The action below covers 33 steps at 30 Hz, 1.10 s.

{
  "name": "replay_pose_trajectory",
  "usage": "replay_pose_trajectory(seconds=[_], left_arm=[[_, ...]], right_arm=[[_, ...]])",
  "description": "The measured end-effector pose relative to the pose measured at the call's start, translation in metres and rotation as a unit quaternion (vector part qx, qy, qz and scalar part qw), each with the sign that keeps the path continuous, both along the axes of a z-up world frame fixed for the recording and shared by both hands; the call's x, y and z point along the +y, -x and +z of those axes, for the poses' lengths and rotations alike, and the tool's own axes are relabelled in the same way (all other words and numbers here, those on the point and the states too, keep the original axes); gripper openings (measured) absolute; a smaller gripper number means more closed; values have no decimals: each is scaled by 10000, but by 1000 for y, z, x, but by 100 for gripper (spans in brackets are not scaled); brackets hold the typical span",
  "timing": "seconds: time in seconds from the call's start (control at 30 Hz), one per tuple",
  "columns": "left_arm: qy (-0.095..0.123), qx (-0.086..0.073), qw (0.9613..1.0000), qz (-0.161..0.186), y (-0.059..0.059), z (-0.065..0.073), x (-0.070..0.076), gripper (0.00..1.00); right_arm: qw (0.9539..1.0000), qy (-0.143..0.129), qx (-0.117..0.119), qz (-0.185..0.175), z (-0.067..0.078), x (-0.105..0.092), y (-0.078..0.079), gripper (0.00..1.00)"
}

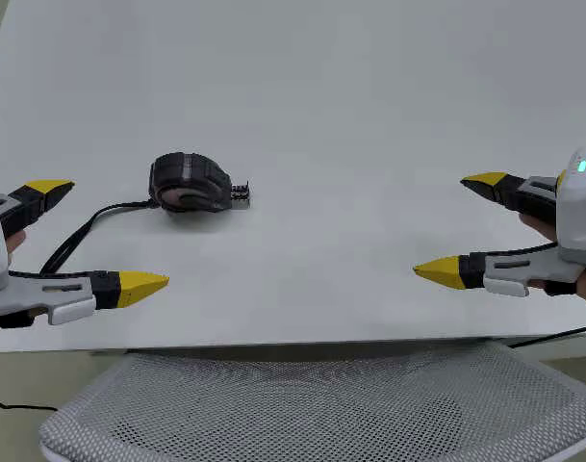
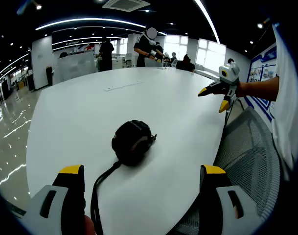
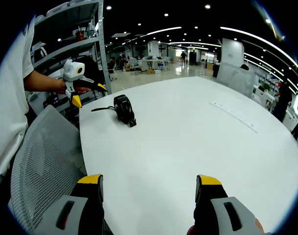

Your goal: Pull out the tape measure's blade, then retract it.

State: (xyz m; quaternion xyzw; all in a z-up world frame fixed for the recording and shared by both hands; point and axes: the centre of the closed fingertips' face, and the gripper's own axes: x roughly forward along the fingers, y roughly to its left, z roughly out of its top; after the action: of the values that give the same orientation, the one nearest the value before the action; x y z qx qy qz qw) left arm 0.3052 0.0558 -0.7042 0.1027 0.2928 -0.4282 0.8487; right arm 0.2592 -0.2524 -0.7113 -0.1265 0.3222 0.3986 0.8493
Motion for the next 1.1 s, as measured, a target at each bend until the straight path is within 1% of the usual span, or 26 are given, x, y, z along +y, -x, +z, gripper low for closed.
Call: replay_pose_trajectory(seconds=[0.03, 0.43, 0.7, 0.77, 0.83, 0.9, 1.1], left_arm=[[-1, -3, 10000, 0, 0, 0, 0, 96], [3, -15, 10000, -5, -1, 0, -1, 95], [-8, -21, 10000, 14, -2, 1, 0, 95], [-27, -9, 10000, 14, -2, 0, 1, 93], [-34, 53, 10000, 9, -2, -2, 1, 92], [-38, 38, 10000, 1, -3, -3, 0, 91], [-51, 106, 9999, -41, -6, -7, -3, 88]], right_arm=[[10000, -5, -31, 5, 0, 0, 0, 77], [10000, 6, 10, 14, -1, 0, 1, 77], [10000, 11, -20, 1, 0, 0, -1, 78], [10000, 13, -41, -2, 0, 0, -2, 78], [10000, 19, -47, -6, -1, 0, -3, 78], [10000, 10, -25, -14, -3, -1, -3, 77], [10000, -13, -11, -9, -6, 1, -7, 77]])
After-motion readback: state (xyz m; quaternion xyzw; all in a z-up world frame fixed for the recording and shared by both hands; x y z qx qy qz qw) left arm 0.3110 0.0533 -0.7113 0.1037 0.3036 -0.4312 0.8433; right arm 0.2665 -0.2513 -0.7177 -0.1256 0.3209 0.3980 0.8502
